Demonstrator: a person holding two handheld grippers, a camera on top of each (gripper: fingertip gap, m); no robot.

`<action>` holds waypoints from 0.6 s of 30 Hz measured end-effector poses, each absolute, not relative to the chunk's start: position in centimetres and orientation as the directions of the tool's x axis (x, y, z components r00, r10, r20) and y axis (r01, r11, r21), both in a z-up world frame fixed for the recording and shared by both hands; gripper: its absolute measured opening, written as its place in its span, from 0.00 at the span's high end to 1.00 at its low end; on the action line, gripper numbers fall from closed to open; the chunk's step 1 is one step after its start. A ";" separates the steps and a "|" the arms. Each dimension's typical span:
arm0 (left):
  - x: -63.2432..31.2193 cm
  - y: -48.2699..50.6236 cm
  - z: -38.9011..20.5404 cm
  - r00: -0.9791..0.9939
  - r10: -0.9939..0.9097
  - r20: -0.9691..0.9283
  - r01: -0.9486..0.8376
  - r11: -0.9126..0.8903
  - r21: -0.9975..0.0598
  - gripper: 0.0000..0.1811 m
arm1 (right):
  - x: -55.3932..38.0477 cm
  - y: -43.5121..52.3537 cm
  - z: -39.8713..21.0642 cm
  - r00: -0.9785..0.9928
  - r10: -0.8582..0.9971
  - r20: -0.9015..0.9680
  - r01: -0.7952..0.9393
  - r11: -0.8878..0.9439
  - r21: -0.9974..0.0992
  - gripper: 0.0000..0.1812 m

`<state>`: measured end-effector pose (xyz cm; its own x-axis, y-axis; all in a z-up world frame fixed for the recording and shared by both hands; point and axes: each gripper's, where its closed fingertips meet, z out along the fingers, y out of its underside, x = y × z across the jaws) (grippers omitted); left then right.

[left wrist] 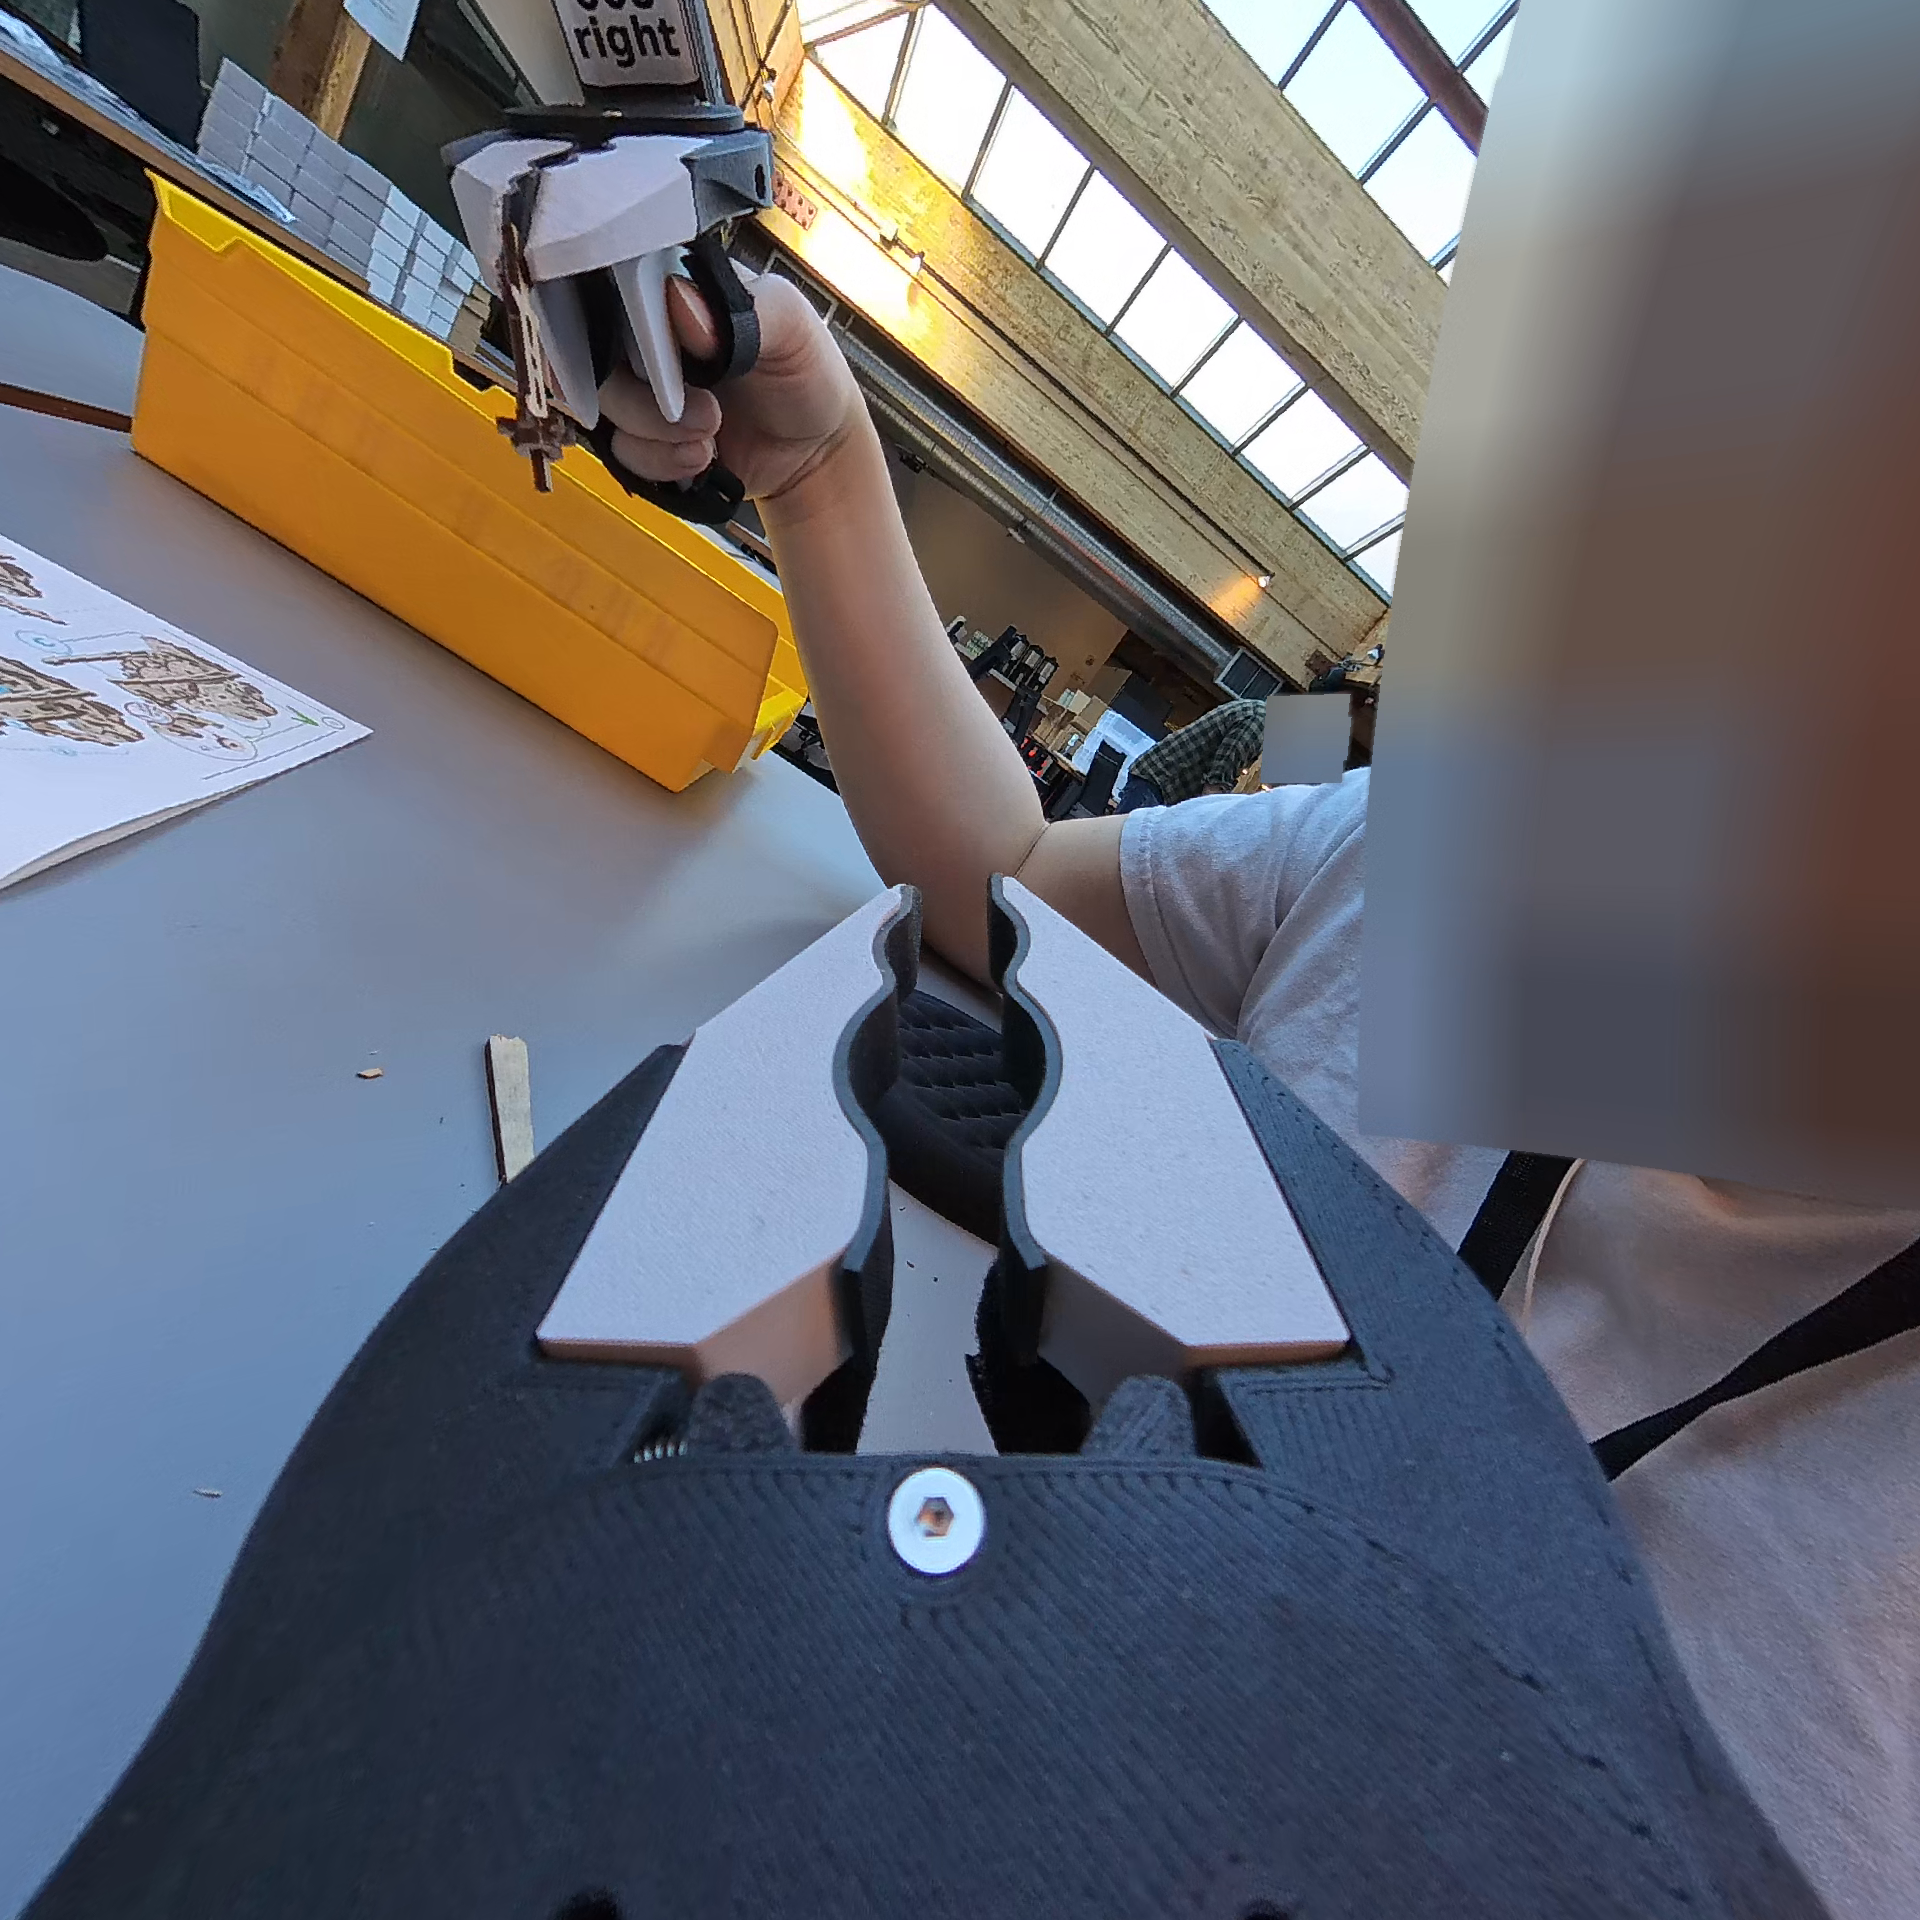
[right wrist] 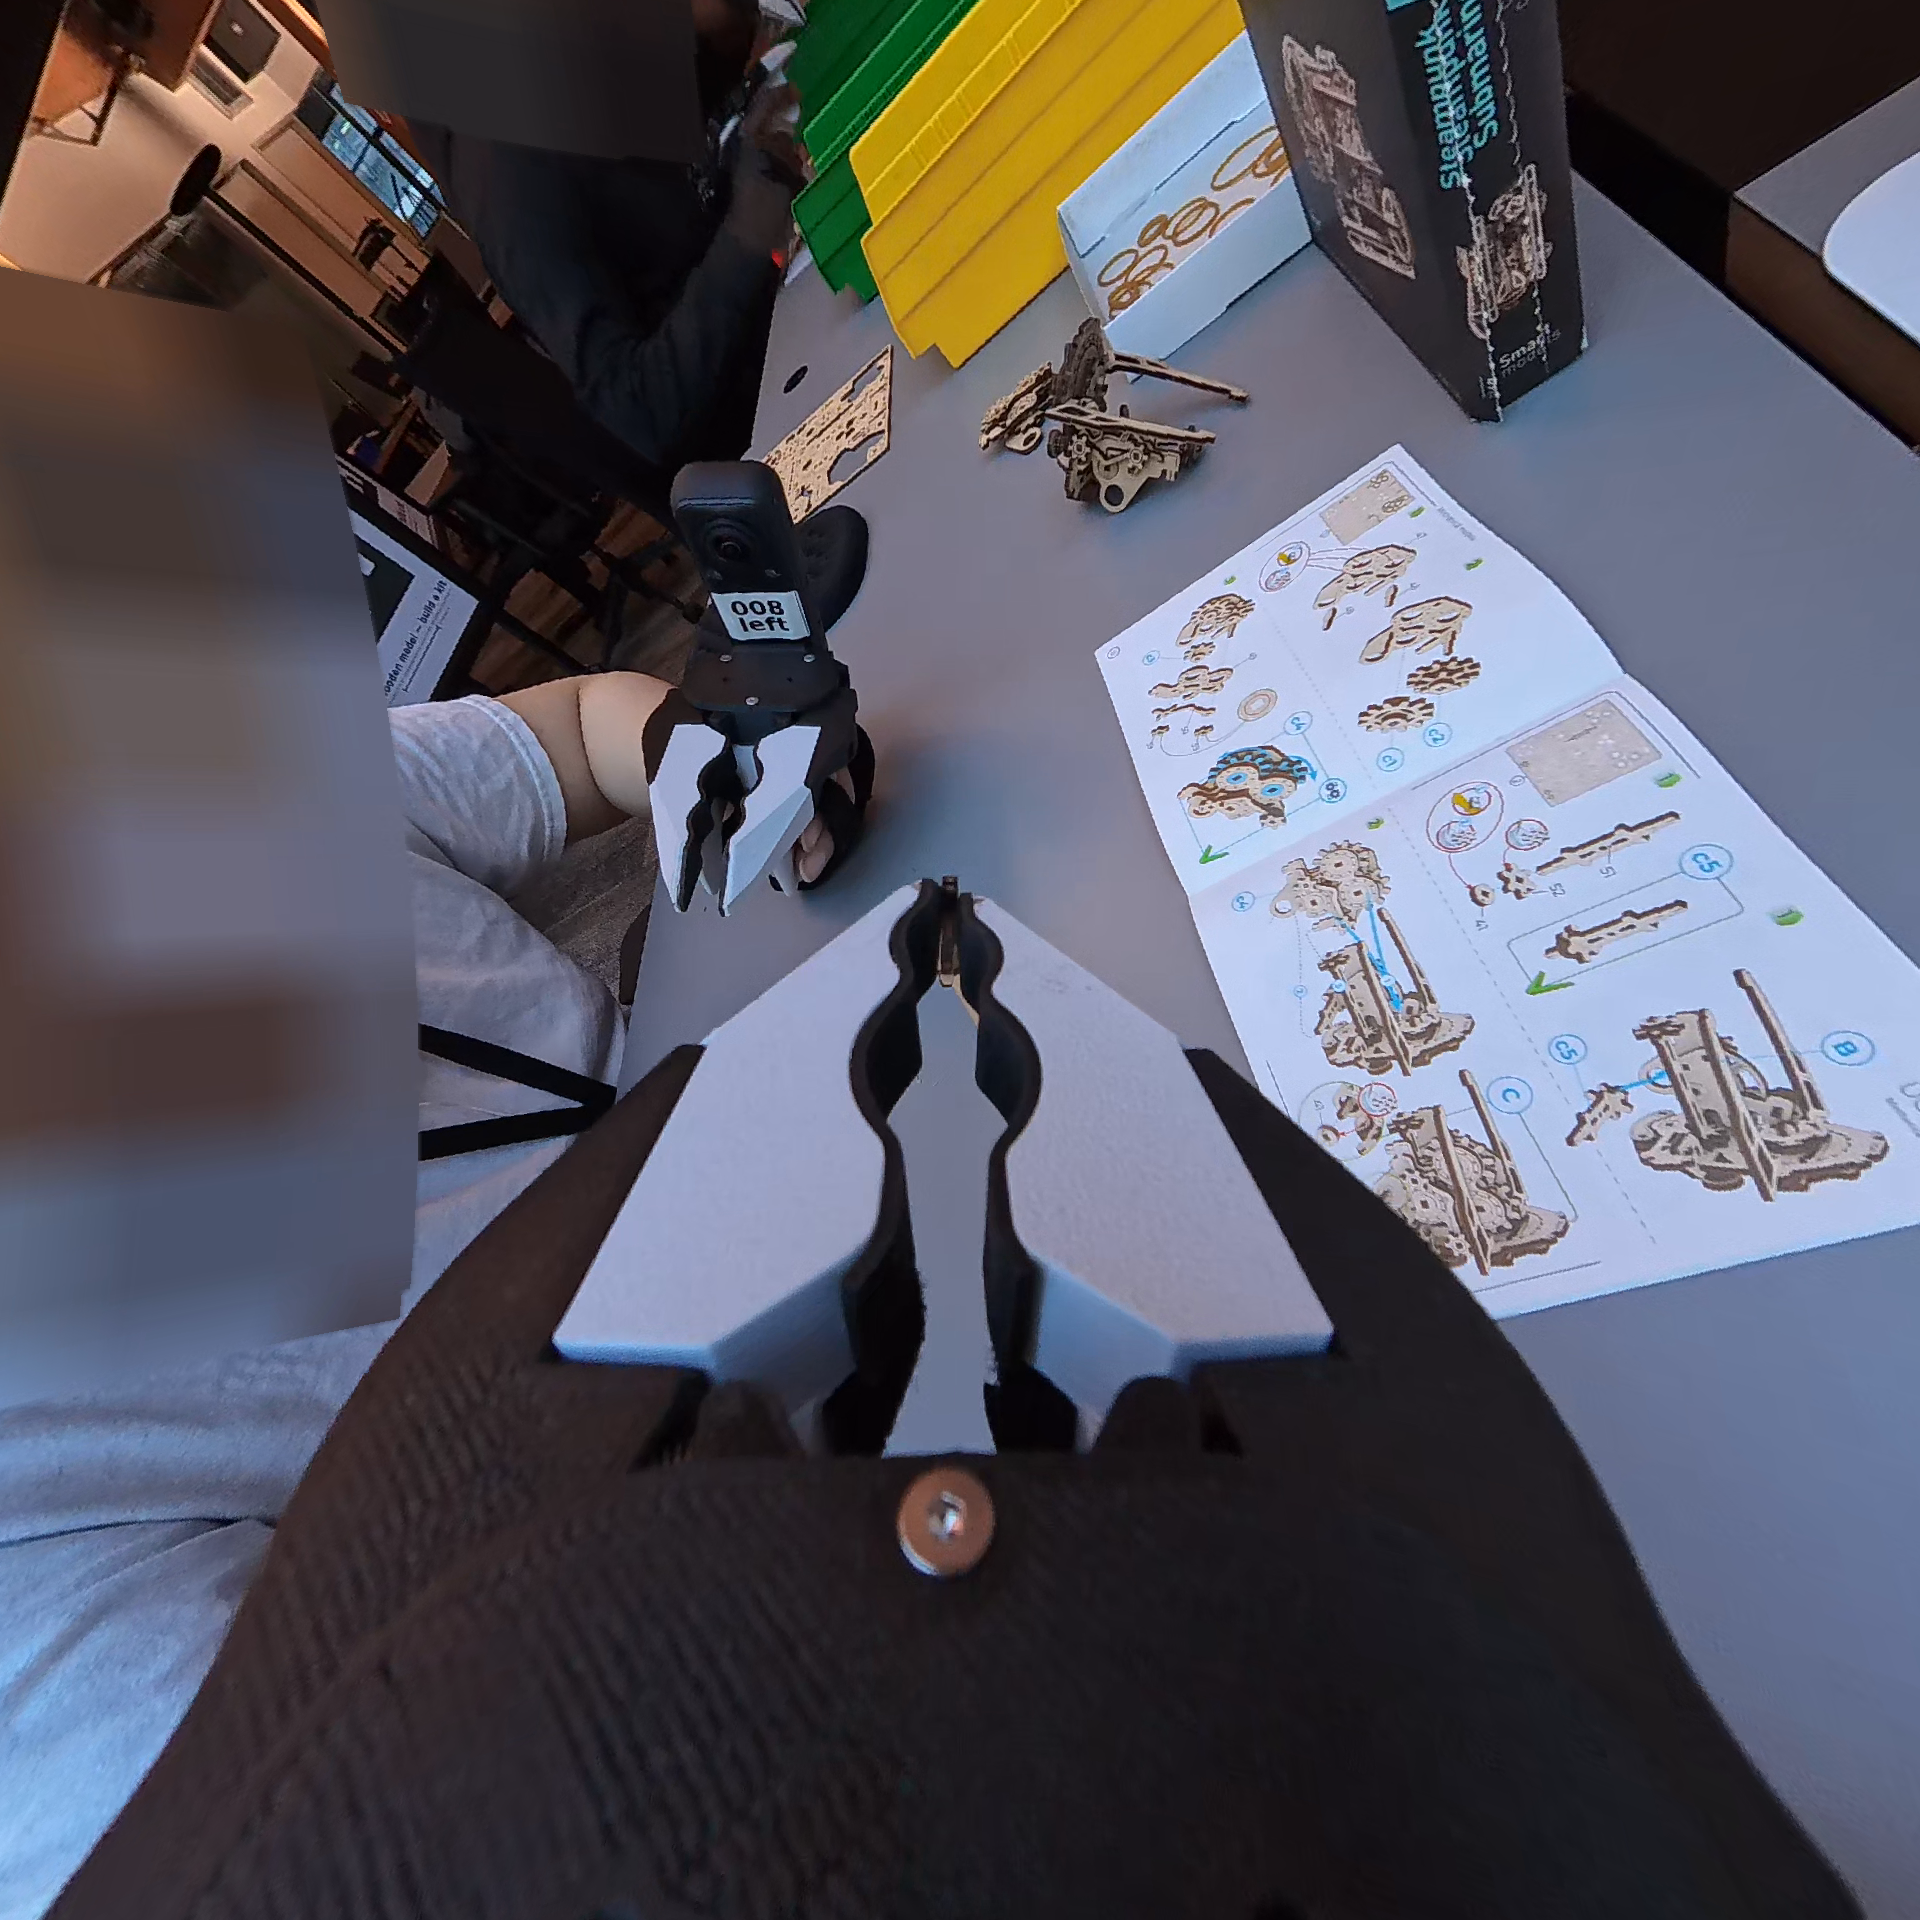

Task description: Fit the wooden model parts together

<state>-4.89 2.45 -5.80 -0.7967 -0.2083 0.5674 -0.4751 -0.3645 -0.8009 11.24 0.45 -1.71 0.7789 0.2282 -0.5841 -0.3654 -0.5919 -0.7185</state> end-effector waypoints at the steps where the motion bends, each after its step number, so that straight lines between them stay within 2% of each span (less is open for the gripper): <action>1: -4.9 2.5 -5.8 -0.797 -0.209 0.567 -0.475 -0.364 -0.801 0.95 | 11.2 0.6 -1.6 0.773 0.233 -0.590 -0.371 -0.588 -0.719 1.00; 4: -4.6 2.7 -5.7 -0.795 -0.241 0.557 -0.453 -0.375 -0.809 0.95 | 9.7 1.4 -1.0 0.722 0.292 -0.628 -0.390 -0.578 -0.717 1.00; 8: -2.9 5.2 -5.1 -0.765 -0.453 0.457 -0.290 -0.390 -0.874 0.92 | 5.4 3.3 -0.1 0.590 0.422 -0.689 -0.394 -0.594 -0.701 1.00; 10: -2.7 5.9 -4.4 -0.750 -0.492 0.441 -0.259 -0.396 -0.881 0.90 | 3.5 4.3 -0.6 0.554 0.448 -0.701 -0.373 -0.619 -0.691 1.00; 15: -2.9 5.4 -4.2 -0.716 -0.451 0.533 -0.353 -0.425 -0.833 0.93 | 0.7 6.3 -1.1 0.535 0.474 -0.700 -0.352 -0.628 -0.694 1.00; 18: -3.1 4.6 -5.0 -0.714 -0.464 0.525 -0.377 -0.377 -0.846 0.95 | -0.3 6.9 -1.3 0.532 0.478 -0.699 -0.349 -0.629 -0.695 1.00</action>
<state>-3.10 4.63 -5.05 -0.7136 -0.4637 0.5251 -0.3771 -0.3773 -0.8458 -0.26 6.93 -1.32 0.5315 0.4778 -0.6994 -0.3489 -0.6290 -0.6948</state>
